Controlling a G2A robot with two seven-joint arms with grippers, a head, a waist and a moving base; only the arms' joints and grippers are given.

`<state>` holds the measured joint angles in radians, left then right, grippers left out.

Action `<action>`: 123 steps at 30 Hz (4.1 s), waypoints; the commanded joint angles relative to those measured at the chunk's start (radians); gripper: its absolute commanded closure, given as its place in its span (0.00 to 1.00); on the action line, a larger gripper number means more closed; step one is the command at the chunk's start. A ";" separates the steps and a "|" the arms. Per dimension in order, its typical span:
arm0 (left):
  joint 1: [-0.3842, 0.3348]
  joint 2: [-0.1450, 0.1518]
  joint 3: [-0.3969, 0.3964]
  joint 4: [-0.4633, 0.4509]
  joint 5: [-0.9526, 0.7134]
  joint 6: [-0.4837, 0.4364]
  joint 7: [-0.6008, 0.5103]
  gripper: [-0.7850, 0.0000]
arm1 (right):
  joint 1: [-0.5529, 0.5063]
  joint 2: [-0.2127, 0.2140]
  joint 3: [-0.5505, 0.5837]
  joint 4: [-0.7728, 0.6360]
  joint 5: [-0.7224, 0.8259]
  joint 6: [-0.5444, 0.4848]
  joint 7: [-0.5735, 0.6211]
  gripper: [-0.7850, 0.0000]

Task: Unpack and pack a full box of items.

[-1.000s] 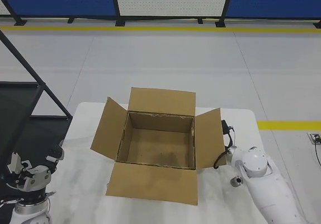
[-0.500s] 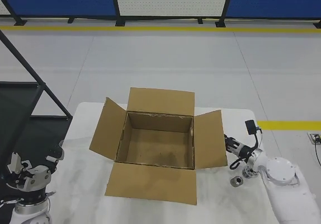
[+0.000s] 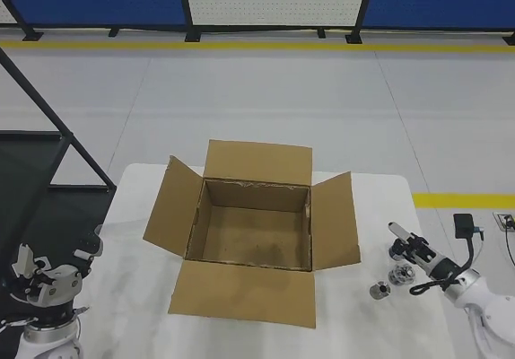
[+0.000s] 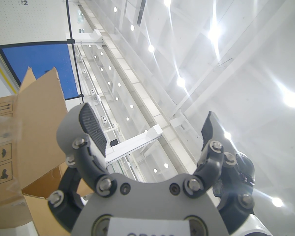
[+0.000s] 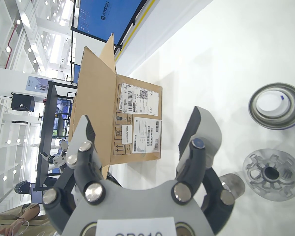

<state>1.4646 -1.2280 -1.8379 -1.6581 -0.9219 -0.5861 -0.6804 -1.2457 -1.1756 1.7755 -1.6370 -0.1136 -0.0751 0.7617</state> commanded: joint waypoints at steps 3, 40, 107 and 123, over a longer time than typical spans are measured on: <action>0.000 0.000 0.000 0.000 0.000 0.000 0.000 0.00 | 0.000 0.000 0.000 0.000 0.000 0.000 0.000 0.00; 0.000 0.000 0.000 0.000 0.000 0.000 0.000 0.00 | -0.292 0.039 0.026 -0.285 -0.199 0.042 0.058 0.00; 0.000 0.000 0.000 0.000 0.000 0.000 0.000 0.00 | -0.049 0.055 -0.336 -0.158 -0.859 0.455 0.231 0.49; 0.000 0.000 0.000 0.000 0.000 0.000 0.000 0.00 | -0.136 0.055 -0.215 -0.300 -0.735 0.419 0.139 1.00</action>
<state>1.4646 -1.2280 -1.8379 -1.6581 -0.9219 -0.5861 -0.6804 -1.3605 -1.1211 1.5381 -1.9014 -0.8719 0.3552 0.9155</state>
